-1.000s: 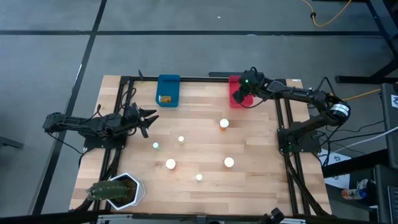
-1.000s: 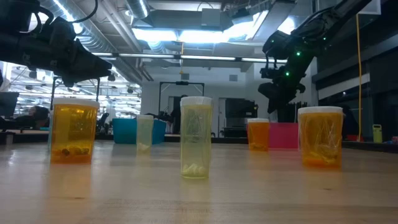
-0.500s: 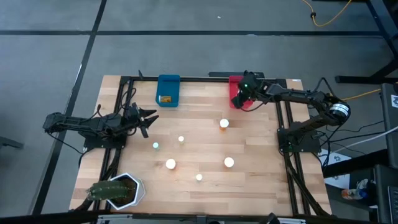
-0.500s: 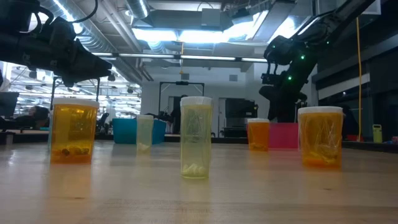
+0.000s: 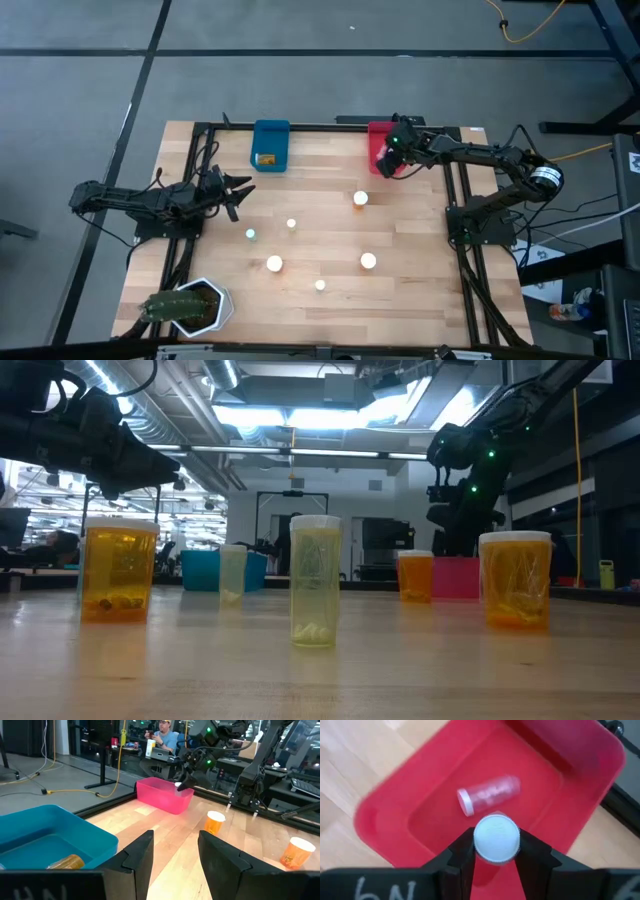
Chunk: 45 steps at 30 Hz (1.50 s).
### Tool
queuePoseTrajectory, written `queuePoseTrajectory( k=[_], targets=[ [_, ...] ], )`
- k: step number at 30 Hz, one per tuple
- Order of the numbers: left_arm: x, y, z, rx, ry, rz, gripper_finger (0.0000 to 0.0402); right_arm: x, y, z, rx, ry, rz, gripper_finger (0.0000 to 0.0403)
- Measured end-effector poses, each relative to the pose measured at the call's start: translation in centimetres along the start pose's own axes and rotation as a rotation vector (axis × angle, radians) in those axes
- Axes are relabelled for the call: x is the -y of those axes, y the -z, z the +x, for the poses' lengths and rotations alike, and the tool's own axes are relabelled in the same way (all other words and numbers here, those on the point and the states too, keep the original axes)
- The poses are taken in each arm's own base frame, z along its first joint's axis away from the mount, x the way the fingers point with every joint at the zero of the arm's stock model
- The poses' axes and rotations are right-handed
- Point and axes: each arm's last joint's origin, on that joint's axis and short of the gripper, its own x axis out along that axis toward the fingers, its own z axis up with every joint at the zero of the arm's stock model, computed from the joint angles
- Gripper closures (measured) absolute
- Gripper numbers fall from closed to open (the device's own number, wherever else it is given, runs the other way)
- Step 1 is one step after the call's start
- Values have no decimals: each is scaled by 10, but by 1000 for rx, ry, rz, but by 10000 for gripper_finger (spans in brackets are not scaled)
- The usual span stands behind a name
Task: Pick and place medicine bottles into bin by pill shape (circle, oval)
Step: Put the small blue pill bottle into the red bin, then put the small yellow pill bottle into the red bin
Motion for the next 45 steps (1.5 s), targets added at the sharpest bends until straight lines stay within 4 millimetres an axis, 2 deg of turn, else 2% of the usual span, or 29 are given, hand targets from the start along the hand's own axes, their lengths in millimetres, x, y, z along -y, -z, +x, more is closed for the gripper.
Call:
queuePoseTrajectory(
  k=[5,14,18,23,27,31,36,40,45],
  targets=[
    [0,0,0,0,0,0,255,1,2,0,-19,18,-63,262],
    [0,0,0,0,0,0,255,0,-10,-8,1,-18,-80,152],
    [0,0,0,0,0,0,255,0,-17,-11,23,-15,-54,122],
    [0,0,0,0,0,0,255,2,-23,-18,11,51,-20,120],
    [0,0,0,0,0,0,255,8,-19,-25,-91,174,-34,130],
    [0,0,0,0,0,1,255,6,-12,-27,-161,170,-44,139],
    [0,0,0,0,0,1,255,-14,-12,-31,-111,93,-64,152],
    [0,0,0,0,0,1,255,-47,-15,-40,-10,-62,-126,164],
    [0,0,0,0,0,2,255,-95,-9,-59,102,-315,-229,176]
  ],
)
